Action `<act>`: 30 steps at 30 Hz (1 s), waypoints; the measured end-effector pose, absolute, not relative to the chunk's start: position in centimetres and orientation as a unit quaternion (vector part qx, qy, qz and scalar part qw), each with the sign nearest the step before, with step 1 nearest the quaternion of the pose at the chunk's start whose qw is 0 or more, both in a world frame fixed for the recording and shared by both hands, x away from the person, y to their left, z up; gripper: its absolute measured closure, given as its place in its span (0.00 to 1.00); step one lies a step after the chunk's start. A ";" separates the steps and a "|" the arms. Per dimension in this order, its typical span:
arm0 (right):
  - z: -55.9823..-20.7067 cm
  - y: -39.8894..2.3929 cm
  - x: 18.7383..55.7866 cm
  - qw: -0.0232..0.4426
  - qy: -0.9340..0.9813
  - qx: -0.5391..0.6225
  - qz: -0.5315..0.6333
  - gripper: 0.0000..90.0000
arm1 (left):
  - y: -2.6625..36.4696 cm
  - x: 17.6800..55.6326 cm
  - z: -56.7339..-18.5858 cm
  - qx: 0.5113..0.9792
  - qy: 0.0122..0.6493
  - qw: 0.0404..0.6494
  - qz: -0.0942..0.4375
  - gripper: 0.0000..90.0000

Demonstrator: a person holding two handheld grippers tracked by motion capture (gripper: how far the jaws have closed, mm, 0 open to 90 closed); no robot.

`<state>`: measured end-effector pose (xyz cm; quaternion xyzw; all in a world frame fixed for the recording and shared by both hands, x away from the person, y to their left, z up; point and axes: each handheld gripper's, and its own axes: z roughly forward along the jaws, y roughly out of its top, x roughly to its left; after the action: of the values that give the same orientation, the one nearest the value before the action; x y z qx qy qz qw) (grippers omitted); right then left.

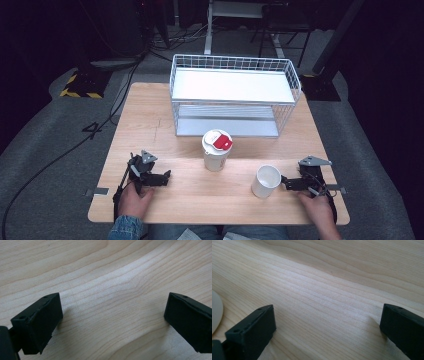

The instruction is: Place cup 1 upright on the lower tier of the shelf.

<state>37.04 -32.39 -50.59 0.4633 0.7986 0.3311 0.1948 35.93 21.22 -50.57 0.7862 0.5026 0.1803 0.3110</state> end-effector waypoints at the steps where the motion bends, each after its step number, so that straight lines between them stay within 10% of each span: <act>1: -50.6 -32.4 37.0 0.195 0.799 0.463 0.331 0.00 | 21.2 35.9 -50.6 0.786 0.503 0.311 0.180 0.03; 30: -50.3 -33.1 36.8 0.187 0.803 0.454 0.338 0.09 | 21.2 35.9 -50.6 0.786 0.503 0.311 0.180 0.03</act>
<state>36.81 -33.08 -50.28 0.4538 0.8029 0.3382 0.1871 35.94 21.22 -50.57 0.7862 0.5026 0.1800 0.3112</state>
